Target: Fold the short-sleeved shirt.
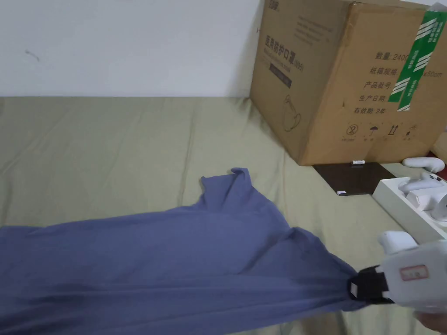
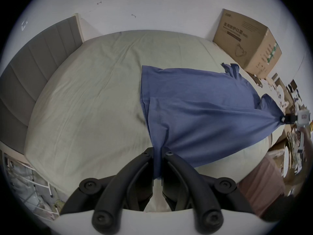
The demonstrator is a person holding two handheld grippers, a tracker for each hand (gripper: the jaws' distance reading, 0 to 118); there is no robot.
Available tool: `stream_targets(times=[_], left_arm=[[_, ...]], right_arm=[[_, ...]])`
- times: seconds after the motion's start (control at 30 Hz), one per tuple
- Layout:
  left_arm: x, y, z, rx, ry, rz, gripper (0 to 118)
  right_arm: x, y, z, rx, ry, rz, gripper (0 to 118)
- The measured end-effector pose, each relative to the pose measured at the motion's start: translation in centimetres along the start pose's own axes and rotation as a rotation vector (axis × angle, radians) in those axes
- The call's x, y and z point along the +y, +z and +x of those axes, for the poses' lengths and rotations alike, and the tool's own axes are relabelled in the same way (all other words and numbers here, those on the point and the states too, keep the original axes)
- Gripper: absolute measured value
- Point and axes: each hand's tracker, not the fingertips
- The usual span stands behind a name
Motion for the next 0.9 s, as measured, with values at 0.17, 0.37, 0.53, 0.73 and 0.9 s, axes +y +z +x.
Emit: stream_targets(times=[0.17, 0.37, 0.53, 0.73, 0.9], left_arm=[[-5.2, -1.6, -2.0, -0.061, 0.096, -0.080, 8], [-7.4, -3.2, -2.9, -0.042, 0.166, -0.039, 68], [-6.1, 0.6, -1.4, -0.006, 0.100, 0.083, 110], [-3.5, 8.3, 2.8, -0.055, 0.017, 0.399, 98], [-2.6, 12.8, 6.7, -0.044, -0.032, 0.637, 3]], right_arm=[[-4.6, -2.2, 0.2, 0.013, -0.057, -0.106, 2], [-5.7, -5.1, 0.7, -0.071, -0.161, -0.030, 46], [-3.7, 0.5, -2.2, -0.114, 0.016, 0.155, 115], [-4.3, 8.3, -8.8, -0.031, 0.092, 0.619, 112], [-3.9, 11.8, -14.0, 0.122, 0.093, 0.799, 0]])
